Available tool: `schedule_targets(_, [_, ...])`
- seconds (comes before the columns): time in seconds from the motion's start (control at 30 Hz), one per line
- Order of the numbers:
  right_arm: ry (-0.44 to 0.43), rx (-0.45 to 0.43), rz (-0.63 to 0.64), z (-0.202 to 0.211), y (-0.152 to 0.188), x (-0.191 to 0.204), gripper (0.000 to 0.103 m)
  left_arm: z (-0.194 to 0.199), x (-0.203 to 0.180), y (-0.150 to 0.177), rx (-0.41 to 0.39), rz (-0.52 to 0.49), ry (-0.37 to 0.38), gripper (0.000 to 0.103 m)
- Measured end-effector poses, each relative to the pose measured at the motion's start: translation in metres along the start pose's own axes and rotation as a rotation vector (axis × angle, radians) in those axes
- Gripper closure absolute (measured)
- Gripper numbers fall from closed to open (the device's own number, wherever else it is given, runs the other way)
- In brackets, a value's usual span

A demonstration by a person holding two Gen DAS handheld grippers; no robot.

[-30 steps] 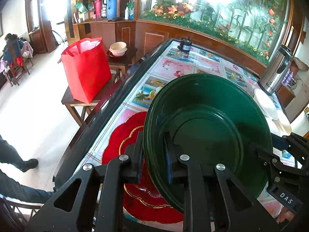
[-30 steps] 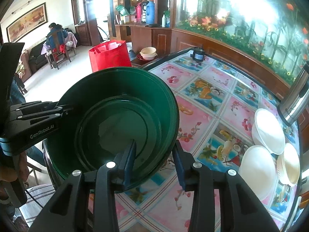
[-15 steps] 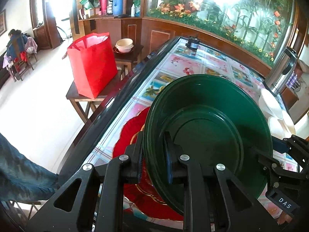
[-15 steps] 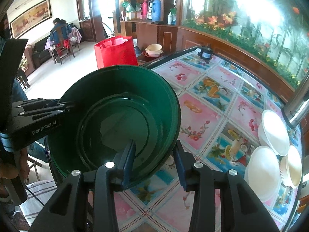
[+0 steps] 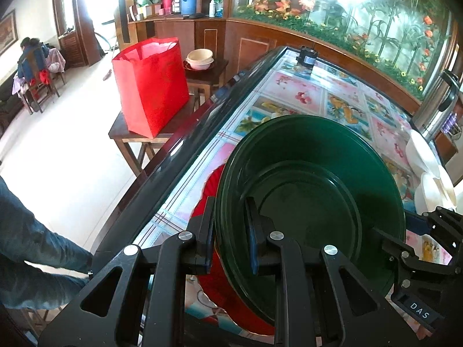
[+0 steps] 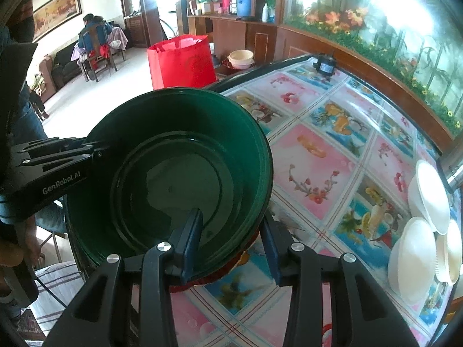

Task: Organize plates and bowls
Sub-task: 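Lower the green basin onto the red plates and open the left tool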

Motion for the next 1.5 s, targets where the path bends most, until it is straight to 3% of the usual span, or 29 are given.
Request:
schedule_targets(0.53, [-0.009,0.042,0.004,-0.017,-0.001,0.008,0.061,-0.018,0.007,0.002,0.007,0.012,-0.024,0.085])
schedule_targets(0.83, [-0.076,0.034,-0.009,-0.012,0.002,0.009,0.048,-0.015,0.014,0.002,-0.019,0.047,0.006,0.085])
schedule_targets(0.93, [-0.077,0.019,-0.015,-0.005,0.003,0.008,0.045,-0.007,0.018,0.001,-0.051,0.063,-0.001,0.078])
schedule_targets(1.0, [-0.082,0.006,-0.022,0.001,0.005,0.005,0.044,0.000,0.018,0.001,-0.072,0.066,-0.008,0.061])
schedule_targets(1.07, [-0.088,-0.008,-0.028,0.006,0.007,0.003,0.044,0.010,0.016,0.001,-0.105,0.058,-0.021,0.054])
schedule_targets(1.17, [-0.088,-0.027,-0.048,0.014,0.010,-0.005,0.040,0.023,0.012,0.001,-0.150,0.047,-0.057,0.053])
schedule_targets(1.5, [-0.109,-0.085,-0.109,0.043,0.028,-0.033,0.030,0.052,-0.017,0.001,-0.224,0.005,-0.017,0.053])
Point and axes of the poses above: each gripper's, at about its wrist camera, not at the fingertips, and z roughly against the way its jaws point, x to its left, y to its underside, the point moved 4 cm from there along -z, roughly the way its jaws point, and after that the axes turned 13 degrees about x, right-handed, at the moved point
